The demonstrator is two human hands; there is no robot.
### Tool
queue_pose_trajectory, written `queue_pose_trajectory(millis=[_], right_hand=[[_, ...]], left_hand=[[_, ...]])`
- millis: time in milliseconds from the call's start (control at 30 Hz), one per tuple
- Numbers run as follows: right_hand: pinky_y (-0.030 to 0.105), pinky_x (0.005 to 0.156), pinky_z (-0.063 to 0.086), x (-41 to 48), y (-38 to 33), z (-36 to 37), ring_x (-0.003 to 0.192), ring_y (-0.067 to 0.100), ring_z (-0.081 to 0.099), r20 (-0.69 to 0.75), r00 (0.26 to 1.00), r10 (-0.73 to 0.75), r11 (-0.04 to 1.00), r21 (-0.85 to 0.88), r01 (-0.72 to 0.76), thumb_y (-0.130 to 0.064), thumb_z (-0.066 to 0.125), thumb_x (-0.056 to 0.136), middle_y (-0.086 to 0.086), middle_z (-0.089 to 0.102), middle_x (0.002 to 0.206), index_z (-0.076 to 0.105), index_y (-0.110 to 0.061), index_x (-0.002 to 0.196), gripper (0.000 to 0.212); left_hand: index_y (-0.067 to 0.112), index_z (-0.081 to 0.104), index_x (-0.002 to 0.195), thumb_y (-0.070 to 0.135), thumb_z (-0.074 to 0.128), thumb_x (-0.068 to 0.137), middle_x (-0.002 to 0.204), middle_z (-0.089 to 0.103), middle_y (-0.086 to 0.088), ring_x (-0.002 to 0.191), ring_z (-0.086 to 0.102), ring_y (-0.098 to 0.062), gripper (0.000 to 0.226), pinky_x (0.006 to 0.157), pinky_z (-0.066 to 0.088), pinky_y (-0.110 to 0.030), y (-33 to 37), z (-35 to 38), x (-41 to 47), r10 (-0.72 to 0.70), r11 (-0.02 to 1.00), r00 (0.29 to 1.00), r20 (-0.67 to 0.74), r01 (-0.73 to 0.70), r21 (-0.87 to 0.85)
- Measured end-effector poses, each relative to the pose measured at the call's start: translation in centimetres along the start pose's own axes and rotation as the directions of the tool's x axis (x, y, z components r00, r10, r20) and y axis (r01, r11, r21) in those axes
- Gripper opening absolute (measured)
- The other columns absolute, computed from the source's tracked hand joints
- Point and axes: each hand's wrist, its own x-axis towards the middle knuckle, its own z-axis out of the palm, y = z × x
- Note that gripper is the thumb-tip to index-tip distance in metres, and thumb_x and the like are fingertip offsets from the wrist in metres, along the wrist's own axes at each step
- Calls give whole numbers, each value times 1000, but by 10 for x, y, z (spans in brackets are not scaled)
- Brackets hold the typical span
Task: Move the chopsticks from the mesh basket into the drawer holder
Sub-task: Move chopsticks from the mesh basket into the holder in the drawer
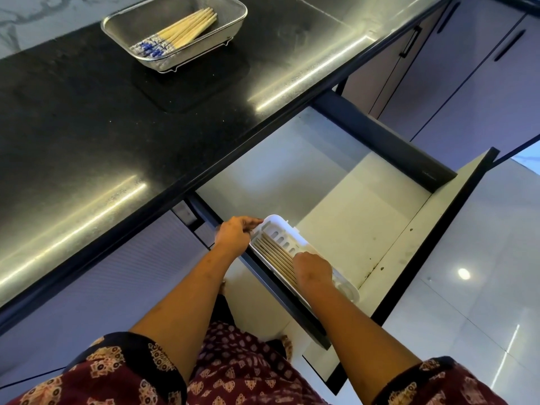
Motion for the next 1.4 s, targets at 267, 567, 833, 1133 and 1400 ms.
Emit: queue_pose_trajectory(millis=[267,567,833,1133,1400], right_hand=[[30,84,49,9,-9,-50,110,26,62,-74,997,-9,992,123,19,-1,45,94,9,63,120,58,-6,122,31],[36,88,51,28,-56,-132,104,30,62,-180,977,-116,915,363,175,-24,58,93,12,64,116,60,-9,119,29],[45,83,57,62,-110,-246,90,33,70,-392,905,-162,717,584,381,-23,59,88,14,71,100,66,-11,101,19],[35,77,58,121,-180,-355,76,20,70,-459,887,-51,410,800,438,-12,56,88,13,72,90,60,-21,73,17],[41,95,52,193,-223,-394,105,29,64,-388,913,124,310,890,336,-8,57,84,9,69,96,65,-19,72,19]], left_hand=[[12,66,117,15,63,88,118,67,-7,109,62,-23,29,99,49,-37,38,-23,6,17,978,991,130,-43,203],[2,66,108,-11,50,87,112,69,-16,102,64,-22,30,90,52,-31,53,-79,6,74,971,995,-68,-88,-221],[11,62,112,7,48,96,95,67,-1,73,63,-11,22,65,52,-24,91,-199,19,19,744,973,-231,-168,-647],[20,65,86,7,57,90,90,67,-4,65,55,-11,16,58,47,-24,84,-324,96,-163,685,853,-496,-264,-679],[16,70,101,11,63,87,99,70,-1,81,61,-10,17,62,46,-17,60,-363,147,-49,883,831,-554,-223,-412]])
